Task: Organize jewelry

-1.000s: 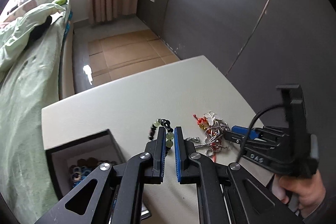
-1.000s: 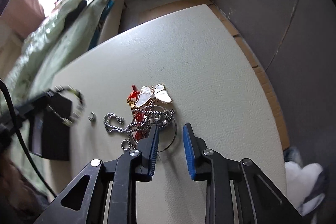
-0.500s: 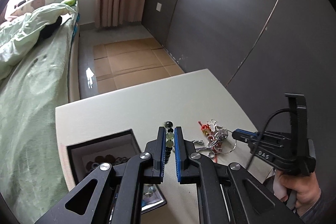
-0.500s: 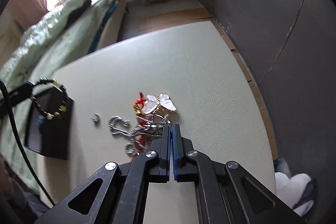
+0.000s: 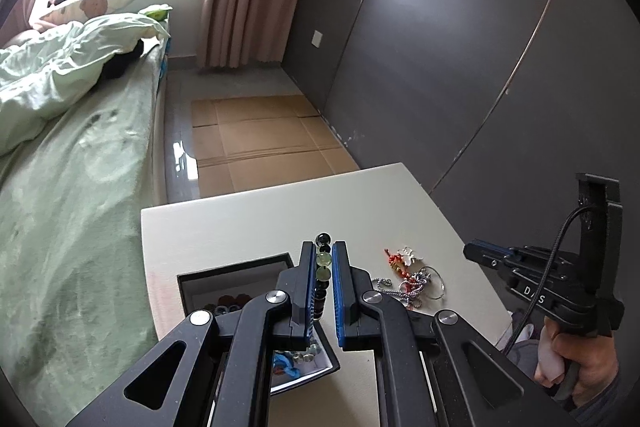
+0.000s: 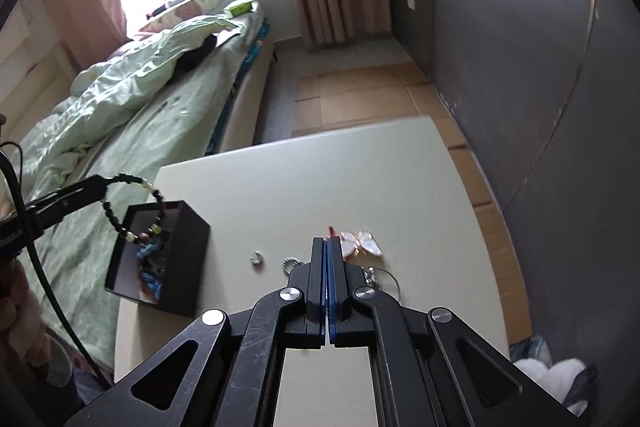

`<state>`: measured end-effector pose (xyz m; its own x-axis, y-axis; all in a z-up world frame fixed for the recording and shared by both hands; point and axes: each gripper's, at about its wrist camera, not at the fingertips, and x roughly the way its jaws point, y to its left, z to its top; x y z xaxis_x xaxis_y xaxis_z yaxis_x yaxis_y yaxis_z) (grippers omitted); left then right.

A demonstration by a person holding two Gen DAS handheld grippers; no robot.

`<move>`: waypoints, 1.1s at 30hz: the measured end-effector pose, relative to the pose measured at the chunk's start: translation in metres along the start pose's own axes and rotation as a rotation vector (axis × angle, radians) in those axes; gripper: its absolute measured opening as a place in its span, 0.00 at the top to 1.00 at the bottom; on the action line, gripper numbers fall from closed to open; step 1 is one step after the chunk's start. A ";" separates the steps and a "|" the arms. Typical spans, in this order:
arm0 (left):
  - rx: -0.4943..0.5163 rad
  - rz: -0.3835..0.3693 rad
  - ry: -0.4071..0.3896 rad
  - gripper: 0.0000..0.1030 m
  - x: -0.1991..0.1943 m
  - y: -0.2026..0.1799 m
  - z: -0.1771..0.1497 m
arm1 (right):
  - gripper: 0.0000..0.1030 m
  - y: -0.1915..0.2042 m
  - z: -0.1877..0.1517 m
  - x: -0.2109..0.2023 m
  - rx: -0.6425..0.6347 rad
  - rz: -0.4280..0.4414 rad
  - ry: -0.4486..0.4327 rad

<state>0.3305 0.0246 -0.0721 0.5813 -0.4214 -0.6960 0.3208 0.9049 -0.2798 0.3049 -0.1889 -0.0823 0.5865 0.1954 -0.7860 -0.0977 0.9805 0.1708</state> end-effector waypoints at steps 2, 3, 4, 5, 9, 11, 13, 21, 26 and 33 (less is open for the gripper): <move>-0.004 -0.005 0.000 0.92 -0.001 0.002 -0.001 | 0.99 0.004 0.001 0.001 -0.022 -0.002 0.033; -0.005 -0.008 -0.002 0.92 -0.002 0.003 -0.001 | 0.99 0.002 0.001 0.006 -0.014 -0.013 0.056; -0.005 -0.009 -0.004 0.92 -0.003 0.003 -0.001 | 0.98 -0.002 0.000 0.013 -0.002 -0.034 0.080; -0.004 -0.008 -0.005 0.92 -0.005 0.003 -0.002 | 0.92 -0.007 -0.001 0.021 0.011 -0.048 0.114; -0.001 -0.008 -0.005 0.93 -0.007 0.004 -0.004 | 0.53 -0.027 -0.011 0.045 0.054 -0.055 0.194; 0.001 -0.006 -0.005 0.93 -0.007 0.005 -0.004 | 0.53 -0.026 -0.018 0.046 0.033 -0.060 0.195; 0.000 -0.006 -0.005 0.92 -0.007 0.005 -0.004 | 0.53 -0.021 -0.025 0.046 -0.025 -0.060 0.210; 0.005 -0.004 -0.004 0.92 -0.004 0.006 -0.003 | 0.54 0.006 -0.042 0.060 -0.235 -0.089 0.272; 0.005 -0.003 -0.001 0.92 -0.003 0.006 -0.002 | 0.73 0.010 -0.049 0.074 -0.288 -0.101 0.301; 0.007 -0.001 0.004 0.92 -0.001 0.007 -0.002 | 0.95 0.007 -0.046 0.081 -0.302 -0.092 0.335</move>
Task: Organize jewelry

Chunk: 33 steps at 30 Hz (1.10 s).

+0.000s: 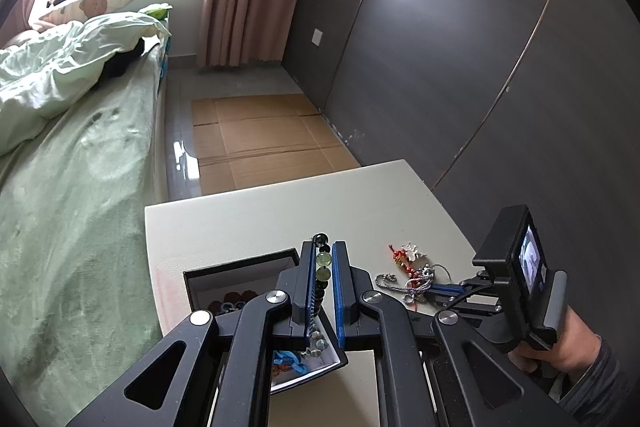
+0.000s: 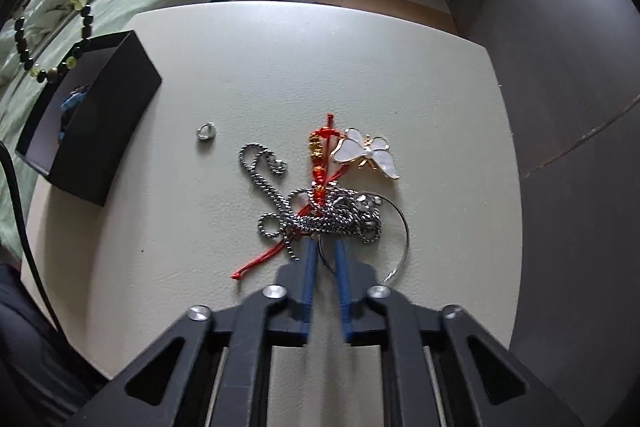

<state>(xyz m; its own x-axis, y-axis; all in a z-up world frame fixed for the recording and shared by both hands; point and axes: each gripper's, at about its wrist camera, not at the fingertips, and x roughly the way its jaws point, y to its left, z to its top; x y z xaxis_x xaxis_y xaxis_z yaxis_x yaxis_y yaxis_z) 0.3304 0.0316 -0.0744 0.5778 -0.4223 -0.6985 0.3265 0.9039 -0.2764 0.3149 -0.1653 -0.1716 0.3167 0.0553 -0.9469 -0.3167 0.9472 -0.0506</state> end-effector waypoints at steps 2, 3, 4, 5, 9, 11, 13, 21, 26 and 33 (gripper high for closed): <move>-0.002 0.000 -0.002 0.92 -0.001 0.001 0.001 | 0.96 0.000 0.001 -0.002 -0.012 -0.007 0.000; -0.003 0.000 -0.004 0.92 -0.002 0.002 0.001 | 0.96 -0.001 0.001 -0.005 -0.006 0.002 -0.006; -0.004 -0.001 -0.005 0.92 -0.003 0.002 0.001 | 0.96 -0.003 0.001 -0.009 0.006 0.019 -0.012; -0.004 -0.001 -0.007 0.92 -0.004 0.003 0.001 | 0.96 -0.005 0.003 -0.013 0.015 0.028 -0.019; -0.020 0.002 -0.018 0.92 -0.009 0.009 0.002 | 0.96 -0.016 0.005 -0.038 0.069 0.087 -0.066; -0.028 0.003 -0.021 0.92 -0.011 0.013 0.001 | 0.97 -0.021 0.007 -0.052 0.094 0.117 -0.093; -0.035 0.006 -0.023 0.92 -0.013 0.015 0.001 | 0.97 -0.027 0.010 -0.063 0.114 0.147 -0.120; -0.047 0.022 -0.010 0.92 -0.015 0.023 -0.003 | 0.97 -0.019 0.027 -0.109 0.138 0.204 -0.230; -0.054 0.030 0.012 0.92 -0.010 0.029 -0.007 | 0.97 -0.005 0.038 -0.136 0.118 0.218 -0.291; -0.065 0.018 0.094 0.92 0.008 0.034 -0.013 | 0.97 0.015 0.058 -0.172 0.076 0.217 -0.361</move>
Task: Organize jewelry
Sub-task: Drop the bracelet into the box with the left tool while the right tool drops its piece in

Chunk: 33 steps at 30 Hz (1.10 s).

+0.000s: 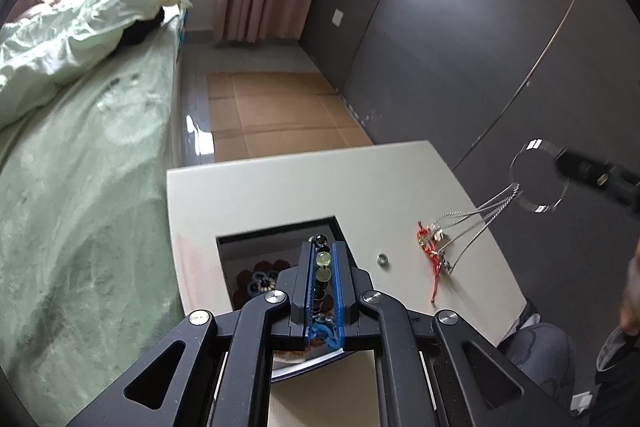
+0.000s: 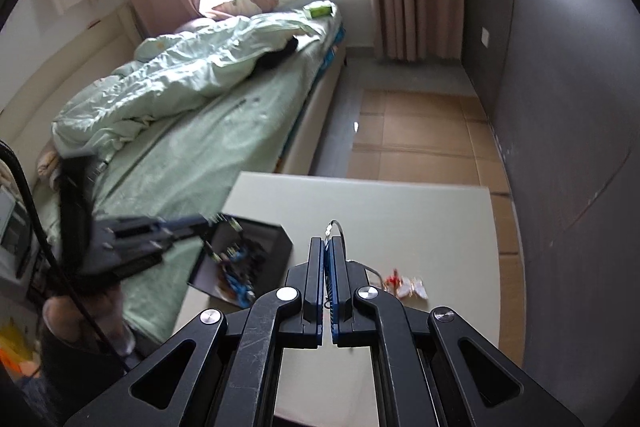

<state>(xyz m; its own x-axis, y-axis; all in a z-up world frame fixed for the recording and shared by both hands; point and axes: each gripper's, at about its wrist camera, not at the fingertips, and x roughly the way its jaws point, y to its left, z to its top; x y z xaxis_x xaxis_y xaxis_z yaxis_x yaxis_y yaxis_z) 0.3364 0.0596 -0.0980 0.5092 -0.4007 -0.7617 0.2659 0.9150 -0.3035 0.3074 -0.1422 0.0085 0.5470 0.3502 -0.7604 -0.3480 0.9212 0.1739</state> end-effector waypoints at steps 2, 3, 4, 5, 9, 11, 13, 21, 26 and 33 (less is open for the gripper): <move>-0.031 -0.010 0.023 0.88 0.003 0.005 0.000 | 0.97 0.009 0.008 -0.005 -0.014 0.002 -0.014; -0.045 -0.004 0.024 0.74 0.002 0.008 0.001 | 0.97 0.013 0.012 -0.007 -0.021 0.004 -0.021; -0.050 0.000 0.016 0.61 0.000 0.010 0.001 | 0.97 0.018 0.015 -0.008 -0.029 0.006 -0.027; -0.057 -0.002 -0.001 0.34 -0.004 0.012 0.001 | 0.97 0.023 0.020 -0.010 -0.038 0.007 -0.033; -0.095 -0.023 -0.066 0.23 -0.023 0.020 0.004 | 0.97 0.042 0.034 -0.018 -0.070 0.005 -0.057; -0.112 -0.023 -0.088 0.23 -0.029 0.026 0.005 | 0.97 0.047 0.040 -0.023 -0.080 0.001 -0.072; -0.130 -0.027 -0.107 0.23 -0.035 0.031 0.006 | 0.97 0.052 0.044 -0.030 -0.087 -0.001 -0.087; -0.162 -0.037 -0.151 0.23 -0.049 0.041 0.006 | 0.97 0.068 0.062 -0.064 -0.129 -0.038 -0.143; -0.184 -0.037 -0.203 0.23 -0.065 0.048 0.005 | 0.97 0.076 0.071 -0.075 -0.148 -0.053 -0.158; -0.229 -0.033 -0.242 0.23 -0.081 0.064 0.003 | 0.97 0.093 0.068 -0.048 -0.165 -0.014 -0.105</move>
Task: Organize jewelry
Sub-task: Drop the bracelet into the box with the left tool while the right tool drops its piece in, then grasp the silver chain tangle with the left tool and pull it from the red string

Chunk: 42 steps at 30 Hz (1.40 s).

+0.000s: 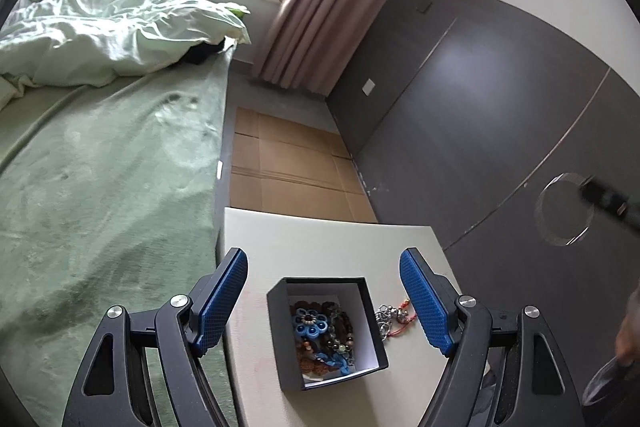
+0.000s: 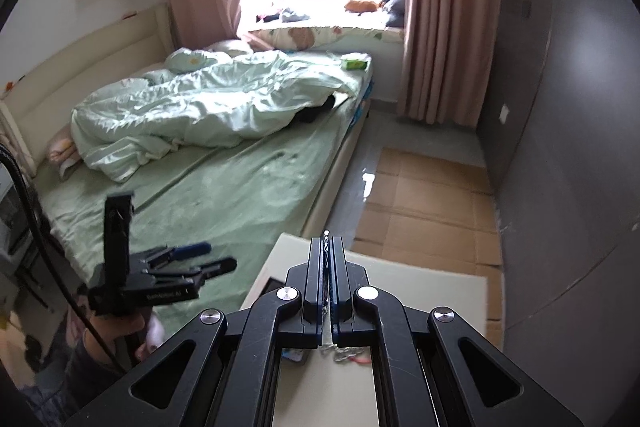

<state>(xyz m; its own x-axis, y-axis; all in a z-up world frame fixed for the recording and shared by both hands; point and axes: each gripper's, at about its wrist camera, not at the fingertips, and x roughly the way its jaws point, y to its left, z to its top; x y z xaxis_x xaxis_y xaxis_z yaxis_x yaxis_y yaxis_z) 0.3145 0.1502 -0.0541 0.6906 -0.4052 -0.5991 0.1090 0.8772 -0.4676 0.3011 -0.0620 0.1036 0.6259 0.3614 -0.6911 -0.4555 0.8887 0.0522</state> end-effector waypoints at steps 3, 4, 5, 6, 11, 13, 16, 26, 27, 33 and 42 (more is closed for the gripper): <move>-0.009 0.004 -0.007 0.23 -0.004 0.004 0.001 | 0.97 0.007 -0.010 0.023 0.008 0.033 0.040; -0.012 0.006 -0.008 0.23 -0.006 0.006 0.001 | 0.97 0.009 -0.014 0.033 0.011 0.044 0.056; -0.016 0.008 -0.009 0.23 -0.007 0.008 0.001 | 0.97 0.013 -0.018 0.045 0.015 0.057 0.076; -0.021 0.011 -0.008 0.23 -0.008 0.011 0.002 | 0.97 0.015 -0.022 0.055 0.020 0.071 0.093; -0.037 0.024 -0.008 0.23 -0.010 0.019 0.001 | 0.97 0.023 -0.038 0.096 0.061 0.137 0.170; -0.043 0.026 -0.008 0.23 -0.011 0.021 0.002 | 0.94 0.024 -0.041 0.108 0.080 0.182 0.201; -0.043 0.029 -0.004 0.23 -0.009 0.021 0.002 | 0.39 0.018 -0.046 0.116 0.132 0.215 0.222; 0.062 0.014 0.037 0.23 0.013 -0.018 -0.005 | 0.35 -0.046 -0.072 0.081 0.222 0.101 0.153; 0.086 0.007 0.044 0.23 0.017 -0.027 -0.006 | 0.35 -0.053 -0.076 0.078 0.231 0.088 0.149; 0.249 -0.023 0.118 0.23 0.047 -0.074 -0.022 | 0.35 -0.103 -0.115 0.063 0.348 0.047 0.116; 0.496 0.007 0.270 0.30 0.105 -0.132 -0.048 | 0.35 -0.157 -0.164 0.068 0.474 0.033 0.087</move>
<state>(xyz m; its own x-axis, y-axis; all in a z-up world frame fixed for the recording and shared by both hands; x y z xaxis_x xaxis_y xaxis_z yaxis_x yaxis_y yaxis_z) 0.3382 -0.0205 -0.0866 0.4922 -0.3936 -0.7764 0.4731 0.8697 -0.1410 0.3113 -0.2229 -0.0697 0.5519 0.3843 -0.7401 -0.1225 0.9152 0.3839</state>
